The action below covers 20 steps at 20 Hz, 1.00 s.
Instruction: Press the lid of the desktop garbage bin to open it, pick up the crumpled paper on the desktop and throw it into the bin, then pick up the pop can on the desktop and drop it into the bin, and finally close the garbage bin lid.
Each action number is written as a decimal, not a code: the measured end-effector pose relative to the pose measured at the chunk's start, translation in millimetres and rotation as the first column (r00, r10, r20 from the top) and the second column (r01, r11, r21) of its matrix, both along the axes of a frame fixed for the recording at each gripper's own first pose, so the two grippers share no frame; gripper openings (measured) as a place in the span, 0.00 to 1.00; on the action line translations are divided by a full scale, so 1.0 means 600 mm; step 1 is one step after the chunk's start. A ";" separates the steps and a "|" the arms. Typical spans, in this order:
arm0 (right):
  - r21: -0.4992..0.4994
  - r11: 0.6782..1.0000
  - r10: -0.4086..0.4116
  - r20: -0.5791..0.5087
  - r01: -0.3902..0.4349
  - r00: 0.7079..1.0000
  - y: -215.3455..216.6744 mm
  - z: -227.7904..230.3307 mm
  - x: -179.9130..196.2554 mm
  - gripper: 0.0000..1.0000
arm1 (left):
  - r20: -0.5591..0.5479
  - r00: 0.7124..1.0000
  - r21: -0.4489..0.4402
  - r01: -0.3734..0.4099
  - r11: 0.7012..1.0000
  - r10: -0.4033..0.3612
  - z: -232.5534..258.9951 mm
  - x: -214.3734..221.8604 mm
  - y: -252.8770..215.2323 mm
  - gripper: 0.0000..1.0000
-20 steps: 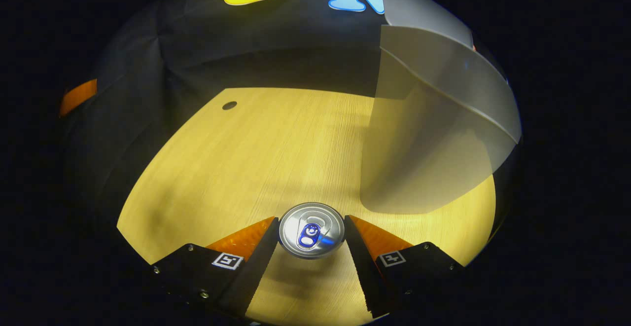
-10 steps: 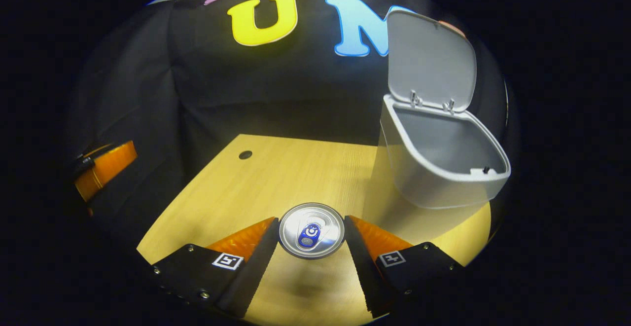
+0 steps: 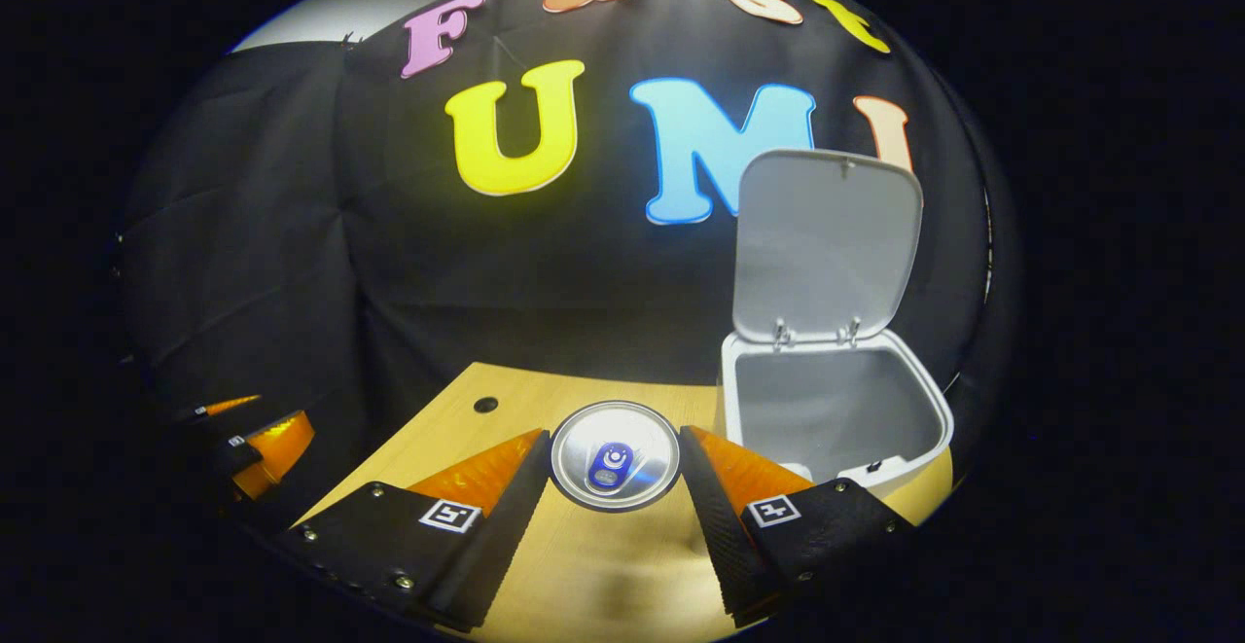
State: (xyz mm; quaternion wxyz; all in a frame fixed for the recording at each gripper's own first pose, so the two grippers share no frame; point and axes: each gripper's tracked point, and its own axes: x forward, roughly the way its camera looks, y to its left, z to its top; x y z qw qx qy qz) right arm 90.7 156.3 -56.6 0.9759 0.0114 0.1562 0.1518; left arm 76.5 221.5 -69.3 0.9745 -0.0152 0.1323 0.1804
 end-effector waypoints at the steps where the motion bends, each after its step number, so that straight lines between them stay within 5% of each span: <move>1: 0.005 1.000 -0.020 0.027 0.020 0.999 -0.014 0.017 0.009 0.84 | 0.000 1.000 -0.003 -0.001 1.000 0.001 -0.002 -0.001 0.002 0.96; 8: 0.017 0.982 -0.188 0.134 0.188 0.973 -0.138 0.086 0.057 0.84 | -0.002 1.000 -0.014 0.001 1.000 -0.001 -0.007 -0.001 0.001 0.90; 10: -0.007 0.973 -0.226 0.128 0.229 0.966 -0.175 0.073 0.067 0.84 | -0.004 1.000 -0.014 0.004 1.000 -0.004 -0.006 0.000 0.000 1.00; 20: -0.104 0.946 -0.309 0.009 0.308 0.951 -0.256 -0.037 0.107 0.84 | -0.010 1.000 -0.008 0.015 1.000 -0.015 -0.002 0.004 -0.002 0.96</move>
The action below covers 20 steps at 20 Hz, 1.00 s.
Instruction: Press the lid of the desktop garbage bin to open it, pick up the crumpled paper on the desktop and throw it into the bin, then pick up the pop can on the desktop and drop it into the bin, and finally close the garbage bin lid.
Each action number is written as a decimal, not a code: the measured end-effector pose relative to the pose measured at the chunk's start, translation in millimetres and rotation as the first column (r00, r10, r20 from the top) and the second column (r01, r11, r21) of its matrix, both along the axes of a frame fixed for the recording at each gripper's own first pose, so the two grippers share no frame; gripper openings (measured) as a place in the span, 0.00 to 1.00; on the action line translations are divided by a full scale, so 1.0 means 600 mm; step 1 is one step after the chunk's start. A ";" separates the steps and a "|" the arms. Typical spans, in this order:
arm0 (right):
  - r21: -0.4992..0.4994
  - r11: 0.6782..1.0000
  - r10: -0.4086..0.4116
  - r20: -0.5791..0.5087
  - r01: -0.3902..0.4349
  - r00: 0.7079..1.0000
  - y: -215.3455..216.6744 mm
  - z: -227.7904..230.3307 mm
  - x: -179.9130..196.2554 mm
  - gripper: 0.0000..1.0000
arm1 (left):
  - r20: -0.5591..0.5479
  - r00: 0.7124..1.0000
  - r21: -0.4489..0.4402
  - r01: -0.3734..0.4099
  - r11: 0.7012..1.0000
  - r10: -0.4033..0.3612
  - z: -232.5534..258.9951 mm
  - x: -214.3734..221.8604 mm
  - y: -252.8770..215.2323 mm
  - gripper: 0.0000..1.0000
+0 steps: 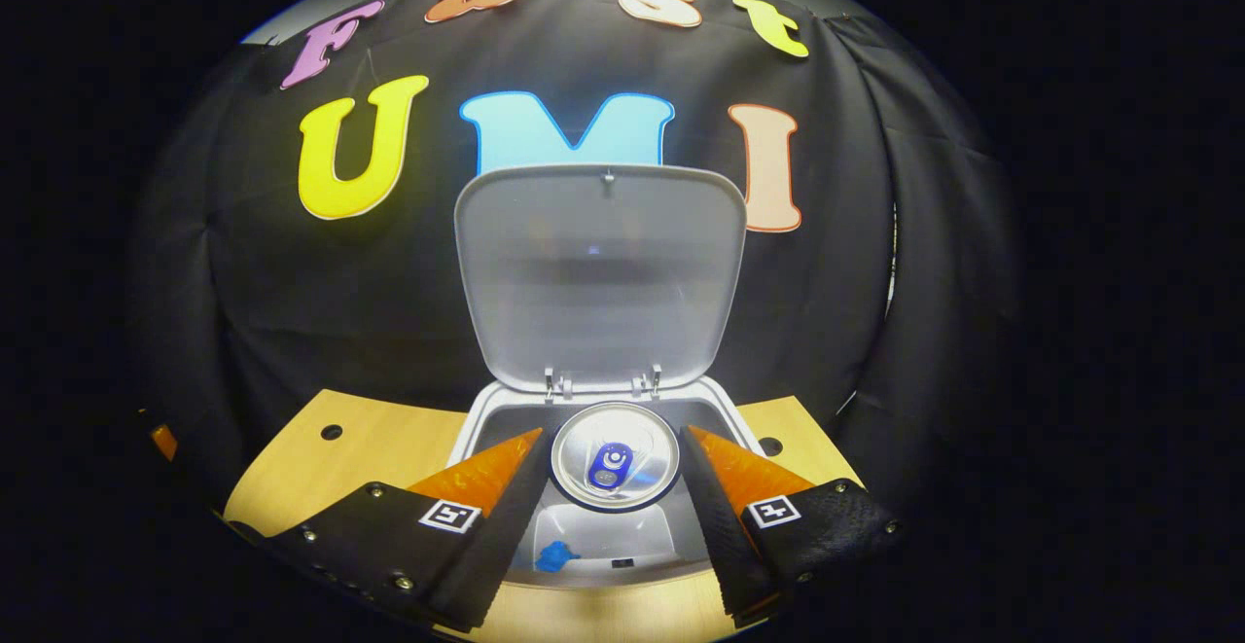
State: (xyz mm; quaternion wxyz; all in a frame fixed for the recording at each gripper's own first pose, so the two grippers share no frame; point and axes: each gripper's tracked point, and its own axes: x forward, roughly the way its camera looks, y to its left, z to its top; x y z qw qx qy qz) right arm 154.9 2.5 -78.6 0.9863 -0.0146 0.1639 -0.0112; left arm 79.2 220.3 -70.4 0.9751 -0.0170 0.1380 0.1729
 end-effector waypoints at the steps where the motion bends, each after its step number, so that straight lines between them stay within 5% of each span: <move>1: -0.003 1.000 -0.001 -0.009 0.001 1.000 -0.002 -0.005 0.001 0.84 | 0.001 1.000 -0.001 -0.001 1.000 0.001 0.001 0.001 0.000 0.96; 20: 0.014 1.000 -0.007 -0.029 0.008 1.000 0.003 -0.021 0.008 0.88 | -0.006 1.000 -0.011 -0.014 1.000 0.014 -0.001 0.002 0.000 0.96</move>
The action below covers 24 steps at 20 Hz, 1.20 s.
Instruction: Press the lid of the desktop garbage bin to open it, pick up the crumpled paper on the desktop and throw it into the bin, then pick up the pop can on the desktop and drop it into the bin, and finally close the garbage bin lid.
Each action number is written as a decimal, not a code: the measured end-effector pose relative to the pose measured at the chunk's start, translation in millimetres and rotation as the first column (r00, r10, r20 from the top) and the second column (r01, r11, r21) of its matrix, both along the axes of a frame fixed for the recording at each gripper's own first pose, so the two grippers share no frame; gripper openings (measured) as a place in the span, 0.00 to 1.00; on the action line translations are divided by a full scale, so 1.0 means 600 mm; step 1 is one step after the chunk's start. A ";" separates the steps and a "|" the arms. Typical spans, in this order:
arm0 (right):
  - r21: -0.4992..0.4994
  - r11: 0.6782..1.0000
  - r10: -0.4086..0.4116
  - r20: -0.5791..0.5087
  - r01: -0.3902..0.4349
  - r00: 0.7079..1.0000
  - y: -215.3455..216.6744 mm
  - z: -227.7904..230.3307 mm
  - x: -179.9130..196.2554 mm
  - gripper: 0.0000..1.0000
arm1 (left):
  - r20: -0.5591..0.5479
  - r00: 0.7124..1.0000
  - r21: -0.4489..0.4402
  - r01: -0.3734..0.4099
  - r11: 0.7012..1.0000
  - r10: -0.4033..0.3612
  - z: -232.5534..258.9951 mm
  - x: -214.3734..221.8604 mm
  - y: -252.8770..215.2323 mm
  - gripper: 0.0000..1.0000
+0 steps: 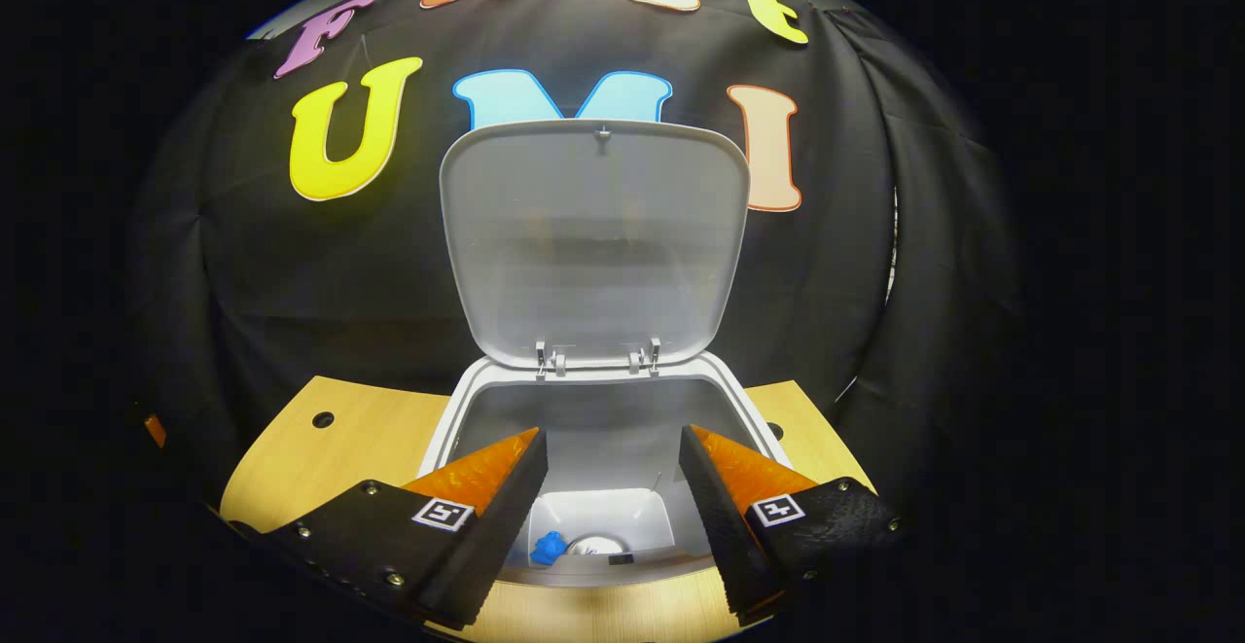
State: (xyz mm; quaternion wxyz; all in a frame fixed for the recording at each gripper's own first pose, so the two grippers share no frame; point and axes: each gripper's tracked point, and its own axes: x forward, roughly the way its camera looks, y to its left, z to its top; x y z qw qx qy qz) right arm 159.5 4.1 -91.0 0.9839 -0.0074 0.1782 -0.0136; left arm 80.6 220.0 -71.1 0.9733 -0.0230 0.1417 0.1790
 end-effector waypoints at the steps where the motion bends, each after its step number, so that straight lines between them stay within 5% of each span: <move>1: 0.004 1.000 -0.001 0.002 0.001 1.000 0.001 0.003 0.000 0.88 | 0.000 1.000 -0.002 0.000 1.000 0.000 0.000 0.001 0.000 0.96; 12: -0.002 1.000 -0.008 0.122 0.008 0.993 0.003 0.100 0.027 0.88 | -0.005 1.000 -0.042 0.031 0.999 -0.031 -0.009 0.005 -0.008 1.00; 13: -0.010 1.000 -0.005 0.137 0.007 0.991 0.003 0.112 0.032 0.88 | -0.005 0.999 -0.045 0.036 0.998 -0.037 -0.011 0.009 -0.010 0.85; 17: -0.014 1.000 -0.003 0.202 0.006 0.979 0.009 0.165 0.049 0.88 | -0.015 0.999 -0.052 0.050 0.997 -0.051 -0.015 0.027 -0.021 0.84; 20: -0.004 1.000 -0.013 0.254 0.015 0.967 0.005 0.204 0.063 0.88 | -0.020 0.999 -0.066 0.049 0.997 -0.050 -0.022 0.026 -0.020 1.00; 24: -0.001 0.999 -0.040 0.333 0.042 0.942 -0.008 0.260 0.079 0.88 | -0.029 0.999 -0.079 0.040 0.996 -0.043 -0.029 0.023 -0.020 1.00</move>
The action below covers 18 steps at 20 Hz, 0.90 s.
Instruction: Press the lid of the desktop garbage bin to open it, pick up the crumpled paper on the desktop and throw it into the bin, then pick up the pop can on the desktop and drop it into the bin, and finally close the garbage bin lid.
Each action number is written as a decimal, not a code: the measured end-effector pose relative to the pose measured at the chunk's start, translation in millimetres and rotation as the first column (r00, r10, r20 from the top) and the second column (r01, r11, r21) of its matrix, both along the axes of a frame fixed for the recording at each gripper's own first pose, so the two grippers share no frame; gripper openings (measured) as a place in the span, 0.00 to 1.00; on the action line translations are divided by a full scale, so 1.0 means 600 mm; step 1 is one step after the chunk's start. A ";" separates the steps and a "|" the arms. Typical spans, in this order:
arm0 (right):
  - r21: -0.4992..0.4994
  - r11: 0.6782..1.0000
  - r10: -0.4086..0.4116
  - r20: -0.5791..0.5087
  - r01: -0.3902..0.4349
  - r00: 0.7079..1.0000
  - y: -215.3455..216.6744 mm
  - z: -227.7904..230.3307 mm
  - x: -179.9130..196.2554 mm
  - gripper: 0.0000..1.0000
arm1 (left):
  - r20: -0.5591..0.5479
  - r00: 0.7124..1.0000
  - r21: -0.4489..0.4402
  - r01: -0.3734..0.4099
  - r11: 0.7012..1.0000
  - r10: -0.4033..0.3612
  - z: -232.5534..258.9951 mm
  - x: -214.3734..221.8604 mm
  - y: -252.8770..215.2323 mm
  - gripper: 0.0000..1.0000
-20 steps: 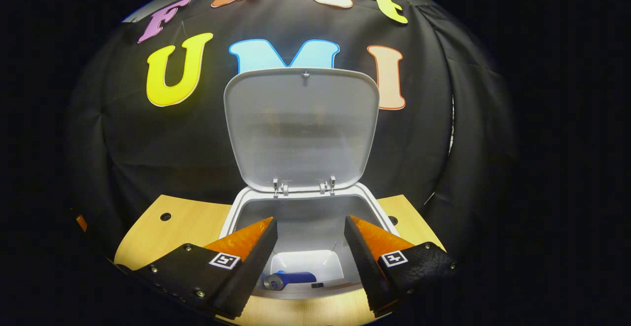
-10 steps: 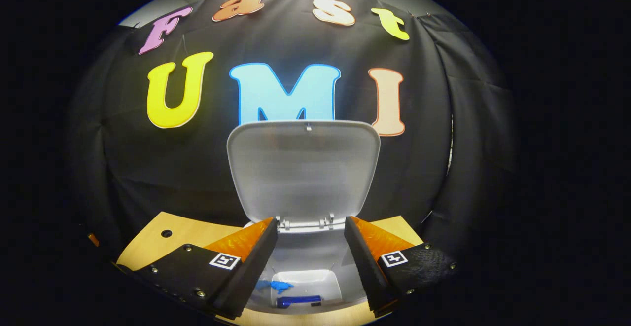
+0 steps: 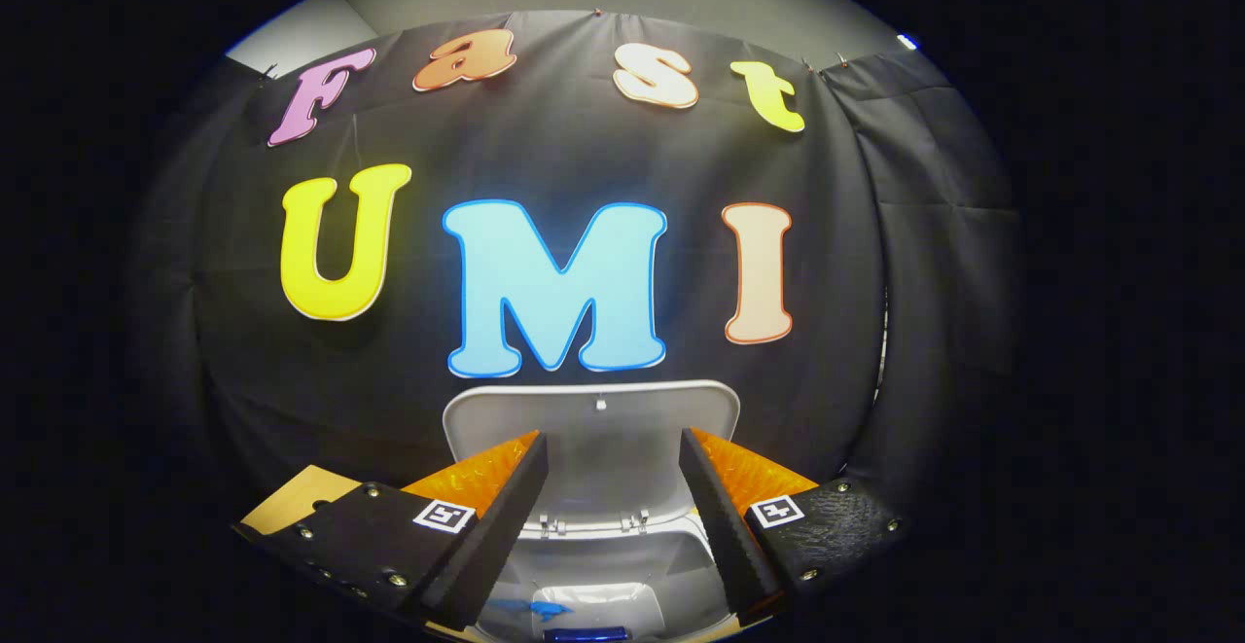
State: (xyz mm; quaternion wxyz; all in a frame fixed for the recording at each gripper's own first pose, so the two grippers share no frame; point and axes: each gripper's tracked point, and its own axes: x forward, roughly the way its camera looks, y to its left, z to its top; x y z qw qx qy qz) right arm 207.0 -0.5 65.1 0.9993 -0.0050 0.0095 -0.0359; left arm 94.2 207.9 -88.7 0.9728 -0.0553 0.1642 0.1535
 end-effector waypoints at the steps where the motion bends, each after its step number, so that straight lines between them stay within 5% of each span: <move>1: 0.009 1.000 -0.004 0.019 0.004 1.000 -0.002 0.013 0.005 0.88 | -0.002 1.000 -0.001 -0.003 1.000 0.003 -0.001 0.001 0.001 1.00; 10: 0.015 1.000 -0.001 0.101 0.000 0.995 -0.001 0.069 0.057 0.87 | -0.020 0.999 -0.018 -0.029 0.999 0.029 -0.015 -0.002 0.008 1.00; 18: 0.001 0.999 0.050 0.039 -0.050 0.998 0.017 0.040 0.064 0.88 | -0.022 0.999 -0.036 -0.048 0.998 0.047 -0.020 -0.011 0.012 1.00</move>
